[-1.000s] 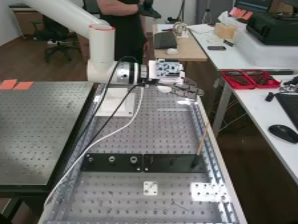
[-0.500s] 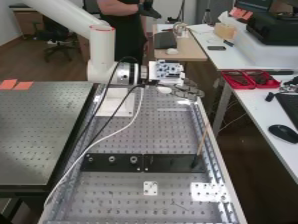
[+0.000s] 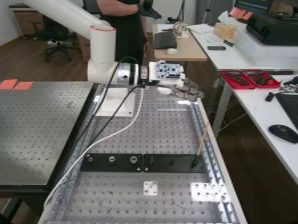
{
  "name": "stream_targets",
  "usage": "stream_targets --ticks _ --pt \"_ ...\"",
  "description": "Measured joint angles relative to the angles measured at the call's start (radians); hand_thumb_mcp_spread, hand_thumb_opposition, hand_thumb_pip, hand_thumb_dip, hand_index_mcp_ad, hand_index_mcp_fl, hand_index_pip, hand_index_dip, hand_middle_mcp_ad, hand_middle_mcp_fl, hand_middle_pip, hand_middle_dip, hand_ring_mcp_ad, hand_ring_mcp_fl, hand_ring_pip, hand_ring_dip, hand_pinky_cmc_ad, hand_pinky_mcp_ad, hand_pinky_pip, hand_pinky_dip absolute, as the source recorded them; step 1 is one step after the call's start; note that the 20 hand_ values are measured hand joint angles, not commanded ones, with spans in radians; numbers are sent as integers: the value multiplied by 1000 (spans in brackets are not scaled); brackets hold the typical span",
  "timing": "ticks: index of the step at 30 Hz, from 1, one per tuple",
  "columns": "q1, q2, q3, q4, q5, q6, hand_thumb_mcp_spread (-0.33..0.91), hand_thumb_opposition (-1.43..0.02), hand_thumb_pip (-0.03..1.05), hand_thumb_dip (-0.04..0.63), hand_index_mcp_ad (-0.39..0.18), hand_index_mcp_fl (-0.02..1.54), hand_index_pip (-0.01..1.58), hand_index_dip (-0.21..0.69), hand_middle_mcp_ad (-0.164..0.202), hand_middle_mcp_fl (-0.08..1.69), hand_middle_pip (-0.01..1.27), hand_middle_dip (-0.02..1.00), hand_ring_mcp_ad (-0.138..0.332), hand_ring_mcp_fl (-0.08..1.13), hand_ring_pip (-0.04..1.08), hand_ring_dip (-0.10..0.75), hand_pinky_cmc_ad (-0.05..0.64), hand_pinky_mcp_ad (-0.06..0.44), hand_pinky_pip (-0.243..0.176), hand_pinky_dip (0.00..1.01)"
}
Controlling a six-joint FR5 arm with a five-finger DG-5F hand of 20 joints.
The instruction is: Grab the drill bit and place it in the clear container
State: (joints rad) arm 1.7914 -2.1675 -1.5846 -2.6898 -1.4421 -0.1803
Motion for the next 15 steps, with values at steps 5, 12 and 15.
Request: stream_targets --ticks 5,12,15 --pt "-2 3 -4 4 -10 -2 595 -925 471 302 -141 798 621 450 65 304 126 229 209 77 73 37 363 152 -77 161" --pt "-6 10 -7 9 -12 -10 560 -915 478 304 -138 716 590 450 65 279 126 229 211 75 73 37 363 152 -77 161" --pt "-8 15 -8 8 -14 -14 559 -899 476 304 -138 721 574 452 65 278 126 229 211 73 73 37 365 154 -77 159"
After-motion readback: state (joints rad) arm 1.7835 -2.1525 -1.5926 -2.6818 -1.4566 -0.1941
